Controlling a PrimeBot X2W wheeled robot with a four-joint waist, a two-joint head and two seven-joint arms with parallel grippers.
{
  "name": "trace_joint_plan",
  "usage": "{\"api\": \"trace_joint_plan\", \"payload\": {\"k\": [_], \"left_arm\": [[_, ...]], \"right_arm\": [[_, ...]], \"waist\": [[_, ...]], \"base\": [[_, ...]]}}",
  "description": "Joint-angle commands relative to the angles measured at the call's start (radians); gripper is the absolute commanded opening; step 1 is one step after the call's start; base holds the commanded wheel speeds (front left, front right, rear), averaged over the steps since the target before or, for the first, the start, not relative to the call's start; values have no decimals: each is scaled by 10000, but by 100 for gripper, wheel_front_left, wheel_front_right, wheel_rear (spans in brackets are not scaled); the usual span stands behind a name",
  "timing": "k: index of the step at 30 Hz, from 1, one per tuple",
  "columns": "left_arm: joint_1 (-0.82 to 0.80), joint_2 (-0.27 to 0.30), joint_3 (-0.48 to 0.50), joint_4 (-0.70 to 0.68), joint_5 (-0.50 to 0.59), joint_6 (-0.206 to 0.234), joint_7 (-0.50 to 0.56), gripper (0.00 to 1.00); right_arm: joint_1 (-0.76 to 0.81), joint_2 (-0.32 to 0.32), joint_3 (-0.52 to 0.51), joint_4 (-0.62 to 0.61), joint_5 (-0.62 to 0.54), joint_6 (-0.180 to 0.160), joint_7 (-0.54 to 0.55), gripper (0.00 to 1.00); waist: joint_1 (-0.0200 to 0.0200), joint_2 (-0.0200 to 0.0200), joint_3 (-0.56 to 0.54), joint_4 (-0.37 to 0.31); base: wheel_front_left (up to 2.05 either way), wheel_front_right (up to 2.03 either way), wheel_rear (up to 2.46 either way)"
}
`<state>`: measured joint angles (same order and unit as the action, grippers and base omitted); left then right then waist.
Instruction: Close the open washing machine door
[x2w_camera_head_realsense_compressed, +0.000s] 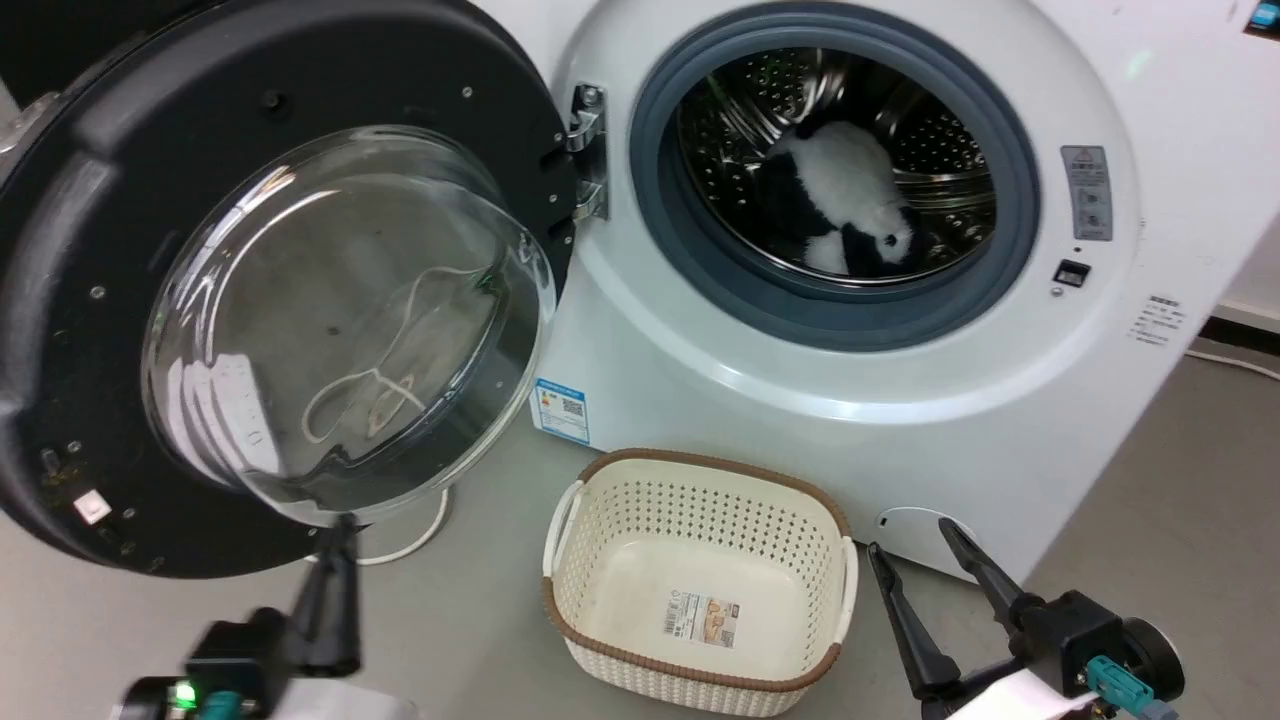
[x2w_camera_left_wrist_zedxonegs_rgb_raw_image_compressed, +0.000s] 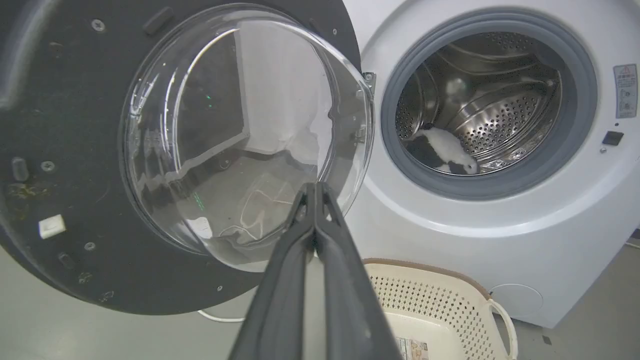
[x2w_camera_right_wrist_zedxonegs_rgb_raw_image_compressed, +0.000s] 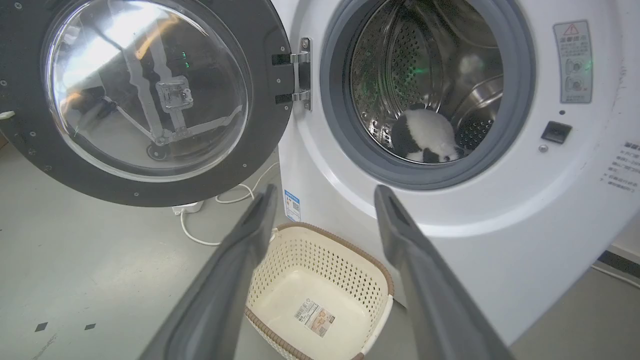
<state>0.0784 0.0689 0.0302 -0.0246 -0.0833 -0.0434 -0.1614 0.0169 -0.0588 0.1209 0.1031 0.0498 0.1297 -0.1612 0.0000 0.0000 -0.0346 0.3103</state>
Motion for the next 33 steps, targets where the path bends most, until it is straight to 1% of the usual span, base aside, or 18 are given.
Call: {"api": "trace_joint_plan", "payload": {"k": [1,4,5,9,13,15,17,19,21,25,27,30,33], "left_arm": [[-29,-28,173,-220,-199,-71,-111,0],[-232,-29,567,-590,-533,-149,-174,0],[-537,86,1054,-896,-922,-249,-236,0],[-1205,275,1976,-1007,-2073,-338,-280,0],[-2204,900,2787,-802,-3494,-417,369,0],[-2774,1317,3220,-599,-4145,-376,821,0],[-3361,1820,3682,-274,-4657,-241,1219,0],[-4025,2184,4293,254,-5358,45,1557,0],[-4541,2618,4826,839,-5840,342,1848,0],[-5282,3342,5564,2105,-6708,826,2619,0],[-5638,3612,5857,2777,-7304,1001,3210,0],[-5990,3996,6062,3671,-7958,1140,4074,0],[-6366,4218,6322,4589,-8743,1379,5047,0]], "right_arm": [[159,-24,54,48,63,6,-114,100],[189,-62,95,55,57,7,-177,100],[217,-125,123,68,61,7,-239,100],[140,-242,205,67,70,7,-323,100],[-36,-397,354,83,92,8,-406,100],[-146,-457,396,79,100,8,-448,100],[-245,-515,465,67,114,8,-490,100],[-341,-594,536,73,133,8,-531,100],[-411,-645,527,113,124,8,-573,100],[-536,-762,584,205,182,8,-657,100],[-585,-836,646,248,223,9,-699,100],[-638,-927,616,370,260,9,-761,100],[-678,-975,664,469,287,9,-823,100]], "waist": [[0,0,43,91],[0,0,130,210],[0,0,234,297],[0,0,465,316],[0,0,757,271],[0,0,925,237],[0,0,1097,194],[0,0,1281,139],[0,0,1436,80],[0,0,1683,-19],[0,0,1791,-66],[0,0,1896,-88],[0,0,1948,-82]], "base": [[0,0,0],[0,0,0],[0,0,0],[0,0,0],[0,0,0],[0,0,0],[0,0,0],[0,0,0],[0,0,0],[0,0,0],[0,0,0],[0,0,0],[0,0,0]]}}
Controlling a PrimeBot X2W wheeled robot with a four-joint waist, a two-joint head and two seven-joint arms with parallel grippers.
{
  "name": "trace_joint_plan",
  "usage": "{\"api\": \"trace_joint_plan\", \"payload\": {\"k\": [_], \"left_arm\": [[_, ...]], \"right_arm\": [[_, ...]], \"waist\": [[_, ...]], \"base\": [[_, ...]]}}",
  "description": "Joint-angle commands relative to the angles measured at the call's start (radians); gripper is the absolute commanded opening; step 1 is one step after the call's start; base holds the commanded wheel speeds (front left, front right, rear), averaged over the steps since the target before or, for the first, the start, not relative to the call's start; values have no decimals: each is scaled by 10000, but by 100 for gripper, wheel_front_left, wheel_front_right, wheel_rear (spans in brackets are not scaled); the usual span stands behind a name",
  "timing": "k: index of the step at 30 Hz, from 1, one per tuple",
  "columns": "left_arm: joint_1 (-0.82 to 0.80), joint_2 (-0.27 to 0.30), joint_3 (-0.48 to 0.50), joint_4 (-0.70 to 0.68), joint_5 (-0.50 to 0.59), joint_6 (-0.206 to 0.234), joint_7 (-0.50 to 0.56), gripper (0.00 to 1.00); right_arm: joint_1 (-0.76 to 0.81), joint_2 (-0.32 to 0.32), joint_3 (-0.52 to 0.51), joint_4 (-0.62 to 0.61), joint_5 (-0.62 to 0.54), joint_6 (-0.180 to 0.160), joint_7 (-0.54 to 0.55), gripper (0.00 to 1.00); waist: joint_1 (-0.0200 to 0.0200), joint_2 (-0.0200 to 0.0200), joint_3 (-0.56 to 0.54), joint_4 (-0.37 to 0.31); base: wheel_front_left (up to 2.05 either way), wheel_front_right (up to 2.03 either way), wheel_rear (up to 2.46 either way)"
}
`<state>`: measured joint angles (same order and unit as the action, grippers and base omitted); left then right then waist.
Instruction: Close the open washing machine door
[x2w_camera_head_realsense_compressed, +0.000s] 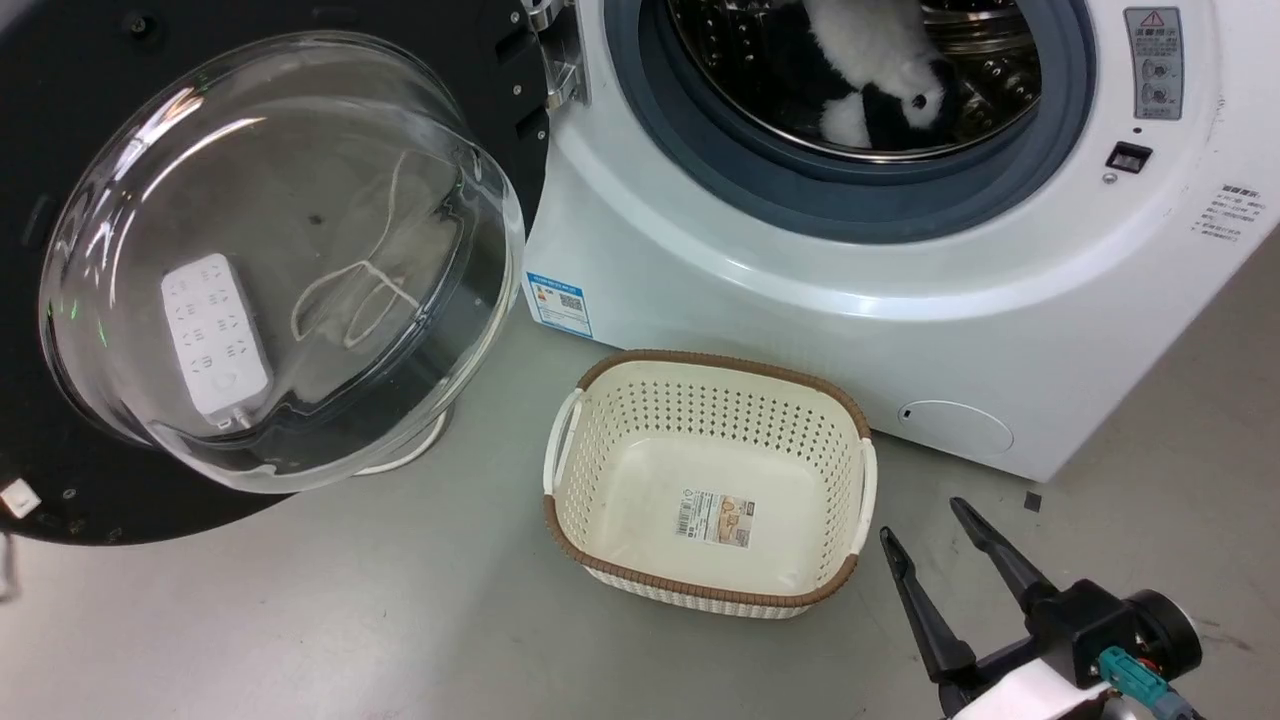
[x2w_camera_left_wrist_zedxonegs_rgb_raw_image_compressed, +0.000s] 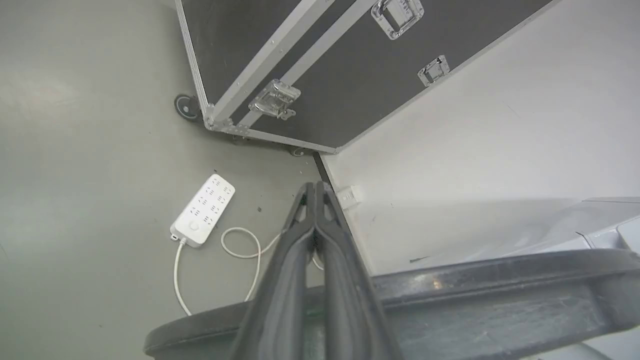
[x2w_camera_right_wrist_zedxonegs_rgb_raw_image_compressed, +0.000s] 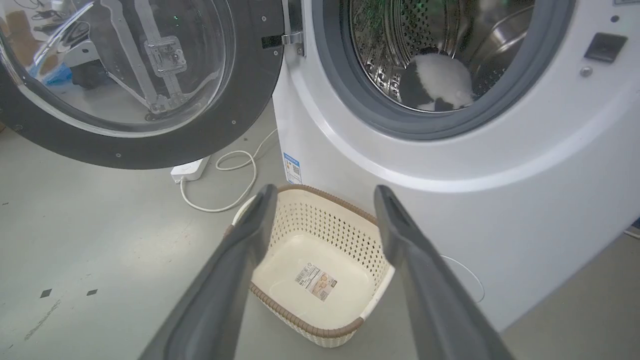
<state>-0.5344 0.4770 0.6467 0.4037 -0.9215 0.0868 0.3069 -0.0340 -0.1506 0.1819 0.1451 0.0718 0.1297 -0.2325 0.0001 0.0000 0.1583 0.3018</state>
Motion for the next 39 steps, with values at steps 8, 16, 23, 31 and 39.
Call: {"api": "trace_joint_plan", "payload": {"k": [8,16,23,31,39], "left_arm": [[-468,265,-79,1178,-2193,-359,3612,0],[621,-305,-317,199,-3207,-885,5674,0],[2077,-1554,-512,-1588,-4282,-1137,7194,0],[4147,-3812,-1358,-3999,-4836,-1259,7759,0],[5732,-4260,-3752,-4880,-5550,-1595,6530,0]], "right_arm": [[-274,-173,181,213,145,10,-277,100],[-236,-124,186,307,169,10,-293,100],[-225,75,-162,297,157,10,-293,100],[-94,310,-645,313,46,10,-293,100],[-36,373,-802,323,-38,10,-293,100]], "waist": [[-1,0,143,128],[-1,0,-135,39],[-1,0,-557,-42],[-1,0,-1106,-405],[-1,0,-1279,-1345]], "base": [[0,0,0],[0,0,0],[0,0,0],[0,0,0],[0,0,0]]}}
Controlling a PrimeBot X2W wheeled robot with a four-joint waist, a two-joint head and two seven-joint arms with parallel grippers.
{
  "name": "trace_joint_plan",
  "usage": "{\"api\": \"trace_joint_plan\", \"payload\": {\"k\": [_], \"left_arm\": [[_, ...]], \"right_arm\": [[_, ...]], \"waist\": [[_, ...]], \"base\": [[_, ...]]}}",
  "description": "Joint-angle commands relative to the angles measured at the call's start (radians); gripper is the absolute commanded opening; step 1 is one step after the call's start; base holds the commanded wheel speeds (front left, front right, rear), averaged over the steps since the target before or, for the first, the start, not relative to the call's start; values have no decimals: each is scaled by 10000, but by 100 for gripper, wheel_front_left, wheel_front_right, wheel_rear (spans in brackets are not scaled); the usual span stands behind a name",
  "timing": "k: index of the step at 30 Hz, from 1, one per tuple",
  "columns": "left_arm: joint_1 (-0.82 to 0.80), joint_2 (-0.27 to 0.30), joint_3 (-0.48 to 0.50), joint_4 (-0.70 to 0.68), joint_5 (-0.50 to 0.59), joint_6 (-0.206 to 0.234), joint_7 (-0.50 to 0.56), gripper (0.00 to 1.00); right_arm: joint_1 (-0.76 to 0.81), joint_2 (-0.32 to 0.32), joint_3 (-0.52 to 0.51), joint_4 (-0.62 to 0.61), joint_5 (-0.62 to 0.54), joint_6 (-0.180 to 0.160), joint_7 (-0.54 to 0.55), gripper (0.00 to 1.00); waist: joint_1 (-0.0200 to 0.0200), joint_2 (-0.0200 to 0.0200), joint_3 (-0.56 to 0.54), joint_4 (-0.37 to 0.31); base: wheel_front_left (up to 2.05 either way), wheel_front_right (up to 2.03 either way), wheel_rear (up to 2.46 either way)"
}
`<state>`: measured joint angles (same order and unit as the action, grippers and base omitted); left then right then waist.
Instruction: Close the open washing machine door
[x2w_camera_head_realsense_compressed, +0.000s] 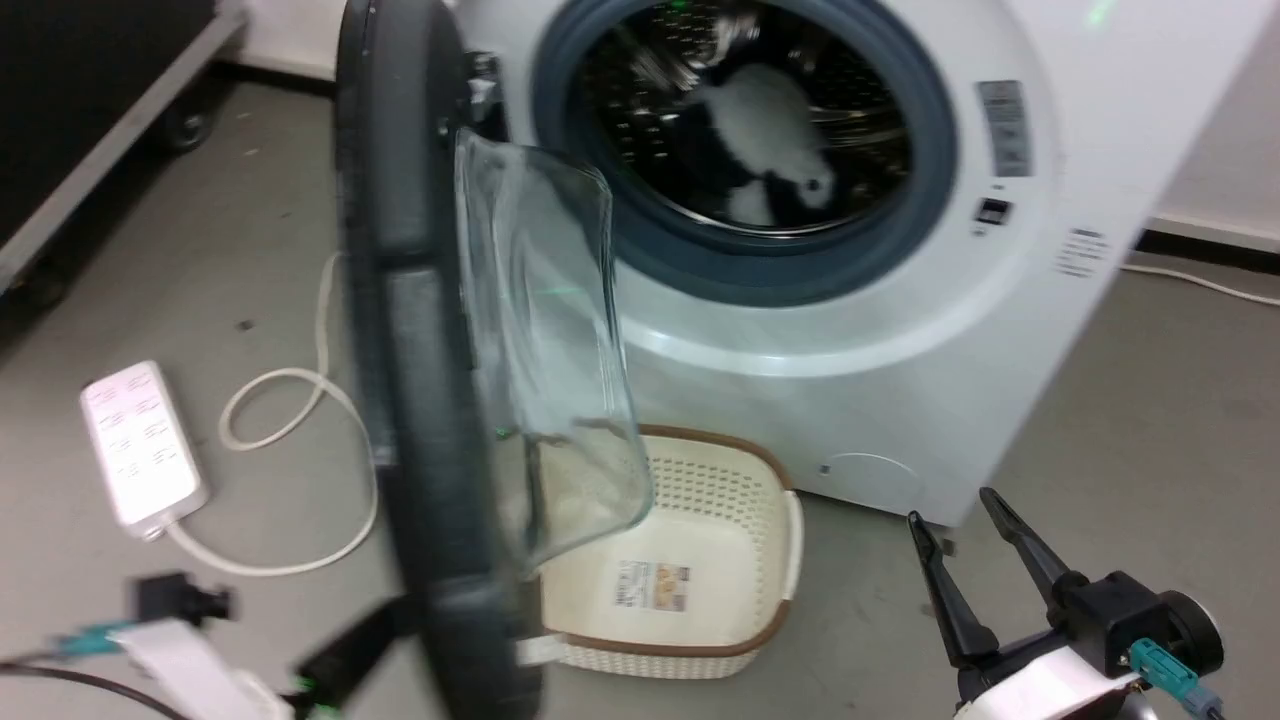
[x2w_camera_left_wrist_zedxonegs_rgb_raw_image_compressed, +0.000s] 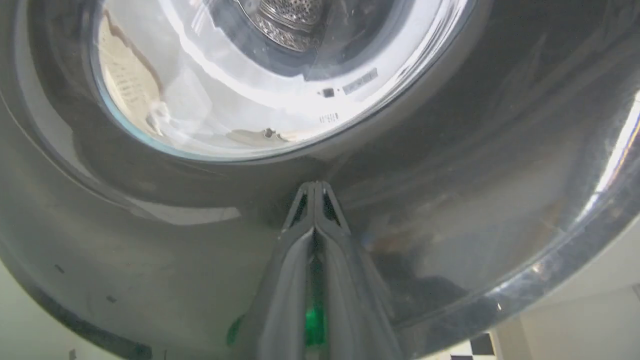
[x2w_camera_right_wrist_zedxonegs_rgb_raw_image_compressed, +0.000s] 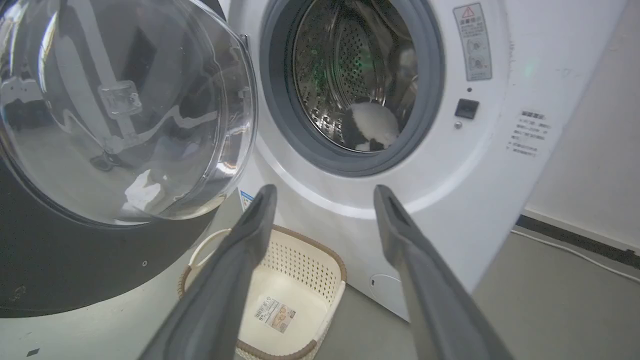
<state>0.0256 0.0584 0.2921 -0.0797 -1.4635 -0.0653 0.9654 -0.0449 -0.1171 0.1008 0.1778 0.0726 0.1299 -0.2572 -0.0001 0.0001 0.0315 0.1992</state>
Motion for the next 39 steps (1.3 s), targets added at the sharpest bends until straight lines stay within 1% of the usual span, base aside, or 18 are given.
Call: {"api": "trace_joint_plan", "payload": {"k": [1,7,9,10,11,14,15,17,18,19,20,22,23,24,25,29,34,39], "left_arm": [[246,-75,-672,-39,-428,-52,-455,0],[236,-79,-3077,374,-1572,-212,-2633,0],[-59,-79,-3655,665,-1838,-334,-3249,0],[-59,-79,-3655,665,-1838,-334,-3249,0],[-495,-80,-4185,993,-1887,-444,-3806,0],[-1338,-80,-4767,1489,-2084,-541,-4845,0],[-1338,-80,-4767,1489,-2084,-541,-4845,0],[-2351,-80,-5161,1968,-1914,-607,-5944,0],[-2351,-80,-5161,1968,-1914,-607,-5944,0],[-3060,-81,-5325,2357,-1855,-629,-6654,0],[-3060,-81,-5325,2357,-1855,-629,-6654,0],[-4175,-81,-5362,3175,-1769,-643,-7814,0],[-4175,-81,-5362,3175,-1769,-643,-7814,0],[-4875,-81,-5340,3802,-1910,-647,-8552,0],[-4875,-81,-5340,3802,-1910,-647,-8552,0],[-6163,-81,-5479,4873,-2038,-651,-9901,0],[-6513,-81,-5712,5148,-2172,-652,-10382,0],[-6043,-80,-6018,4812,-2088,-652,-10441,0]], "right_arm": [[69,27,-18,-24,-53,8,-45,100],[-61,-39,-52,-102,-91,8,-45,100],[-167,-81,8,-135,-89,8,-45,100],[-167,-81,8,-135,-89,8,-45,100],[-262,-130,-3,-171,-69,8,-45,100],[-416,-161,-36,-232,-26,8,-45,100],[-416,-161,-36,-232,-26,8,-45,100],[-541,-129,-78,-284,22,8,-45,100],[-541,-129,-78,-284,22,8,-45,100],[-598,-83,-145,-318,61,8,-45,100],[-598,-83,-145,-318,61,8,-45,100],[-659,12,-165,-326,112,8,-45,100],[-659,12,-165,-326,112,8,-45,100],[-688,79,-130,-312,128,8,-45,100],[-688,79,-130,-312,128,8,-45,100],[-765,202,-107,-293,143,8,-45,100],[-789,256,-77,-301,109,8,-45,100],[-695,209,-100,-355,53,8,-45,100]], "waist": [[1,-1,16,-461],[1,-1,434,-1694],[1,-1,668,-2236],[1,-1,668,-2236],[1,-1,912,-2724],[1,-1,1306,-3490],[1,-1,1306,-3490],[1,-1,1679,-4204],[1,-1,1679,-4204],[1,-1,1904,-4572],[1,-1,1904,-4572],[1,-1,2162,-5042],[1,-1,2162,-5042],[1,-1,2257,-5259],[1,-1,2257,-5259],[1,-1,2369,-5442],[1,-1,2272,-5242],[1,-1,1892,-4677]], "base": [[0,0,0],[0,0,0],[0,0,0],[0,0,0],[0,0,0],[0,0,0],[0,0,0],[0,0,0],[0,0,0],[0,0,0],[0,0,0],[0,0,0],[0,0,0],[0,0,0],[0,0,0],[0,0,0],[0,0,0],[0,0,0]]}}
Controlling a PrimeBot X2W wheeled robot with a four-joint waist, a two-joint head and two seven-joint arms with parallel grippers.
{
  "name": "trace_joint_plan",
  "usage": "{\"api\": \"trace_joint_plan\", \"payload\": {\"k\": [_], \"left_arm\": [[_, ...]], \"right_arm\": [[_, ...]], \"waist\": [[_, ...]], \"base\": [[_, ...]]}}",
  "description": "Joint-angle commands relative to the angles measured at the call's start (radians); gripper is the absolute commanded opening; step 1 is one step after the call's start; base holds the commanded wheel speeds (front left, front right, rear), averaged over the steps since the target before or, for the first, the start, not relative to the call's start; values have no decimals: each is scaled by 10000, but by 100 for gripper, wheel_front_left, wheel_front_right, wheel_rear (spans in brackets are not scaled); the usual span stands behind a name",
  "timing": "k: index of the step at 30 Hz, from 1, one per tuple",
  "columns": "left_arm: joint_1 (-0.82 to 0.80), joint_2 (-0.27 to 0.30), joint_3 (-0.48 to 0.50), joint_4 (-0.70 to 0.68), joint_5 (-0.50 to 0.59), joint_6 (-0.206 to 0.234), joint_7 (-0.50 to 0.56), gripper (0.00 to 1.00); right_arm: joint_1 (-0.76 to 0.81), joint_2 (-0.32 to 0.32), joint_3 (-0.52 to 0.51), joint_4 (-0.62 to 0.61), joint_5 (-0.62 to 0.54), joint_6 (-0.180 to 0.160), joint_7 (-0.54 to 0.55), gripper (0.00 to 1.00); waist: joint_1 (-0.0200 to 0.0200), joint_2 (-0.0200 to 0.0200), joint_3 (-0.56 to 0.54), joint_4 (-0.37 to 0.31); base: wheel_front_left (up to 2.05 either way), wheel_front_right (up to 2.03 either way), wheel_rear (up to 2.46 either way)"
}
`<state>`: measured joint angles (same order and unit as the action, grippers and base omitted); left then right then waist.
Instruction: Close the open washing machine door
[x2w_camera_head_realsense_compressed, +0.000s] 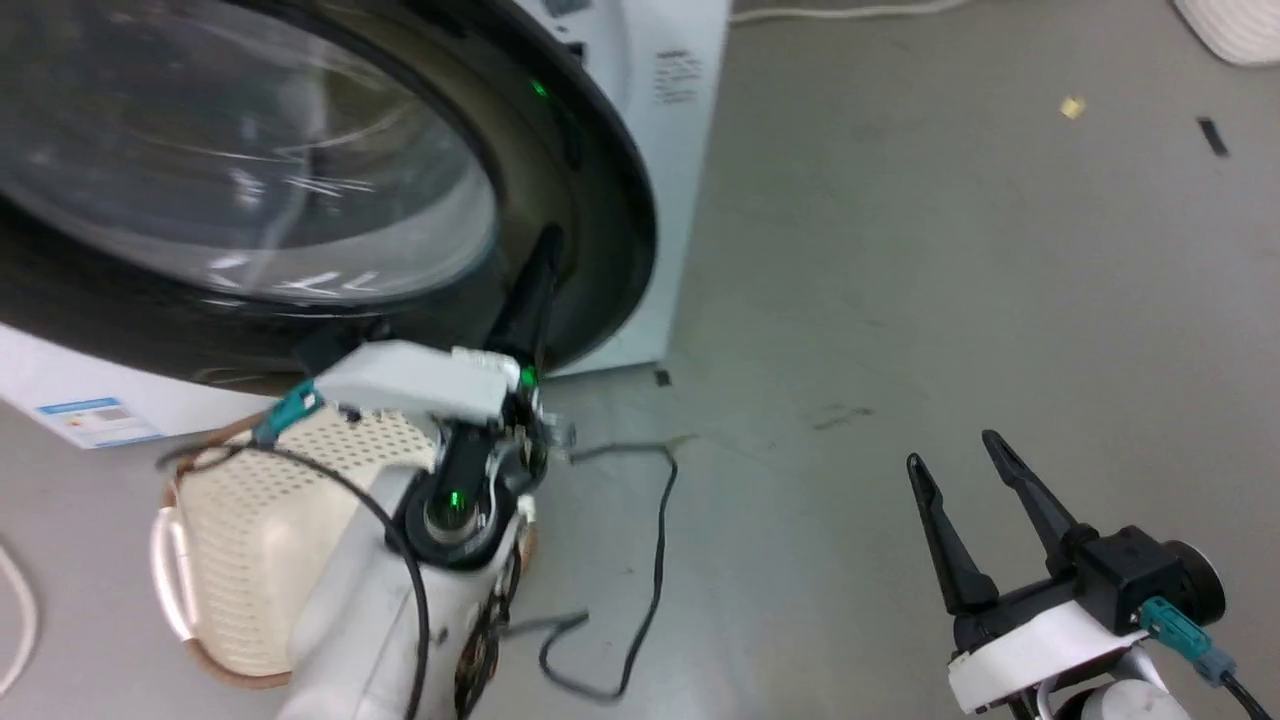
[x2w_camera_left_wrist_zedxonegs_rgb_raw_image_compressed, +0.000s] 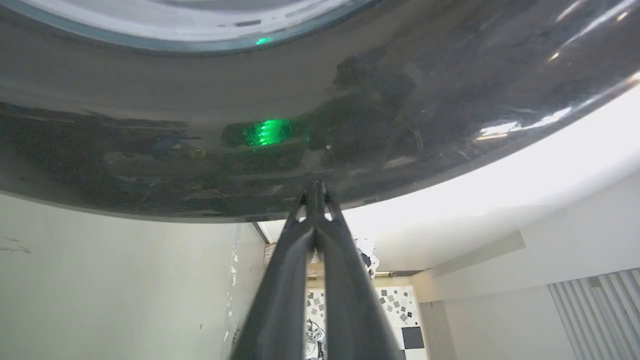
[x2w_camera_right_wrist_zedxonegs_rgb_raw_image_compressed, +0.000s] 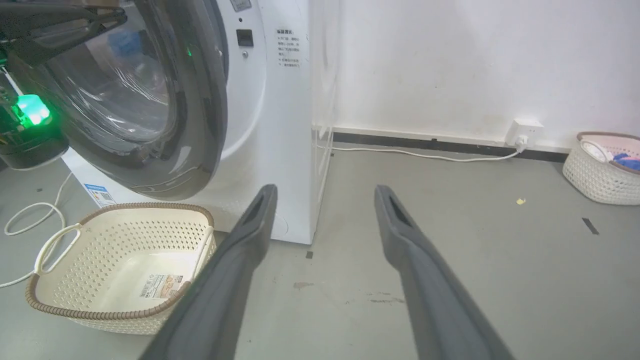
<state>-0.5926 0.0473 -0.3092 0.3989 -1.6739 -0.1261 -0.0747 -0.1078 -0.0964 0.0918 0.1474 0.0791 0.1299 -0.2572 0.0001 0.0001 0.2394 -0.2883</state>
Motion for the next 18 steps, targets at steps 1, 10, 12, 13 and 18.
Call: {"api": "trace_joint_plan", "payload": {"k": [1,10,12,13,18], "left_arm": [[342,45,-28,-134,99,-45,-33,0],[3289,1767,-986,-2412,2754,-45,-1294,100],[4761,2694,-483,-3079,4763,-45,-1848,100],[5033,2608,90,-3144,5221,-45,-1858,100],[6192,2098,2178,-3842,9183,269,-1867,100]], "right_arm": [[-31,-17,-15,-55,-21,8,-45,100],[487,-128,12,-199,74,8,-46,100],[800,-158,136,-367,129,8,-46,100],[870,-180,187,-386,120,8,-46,100],[1125,-225,340,-443,117,8,-46,100]], "waist": [[-1,-1,-296,328],[-1,-1,-1476,1643],[-1,-1,-2003,2391],[-1,-1,-2092,2527],[-1,-1,-2384,3034]], "base": [[0,0,0],[0,0,0],[0,0,0],[0,0,0],[0,0,0]]}}
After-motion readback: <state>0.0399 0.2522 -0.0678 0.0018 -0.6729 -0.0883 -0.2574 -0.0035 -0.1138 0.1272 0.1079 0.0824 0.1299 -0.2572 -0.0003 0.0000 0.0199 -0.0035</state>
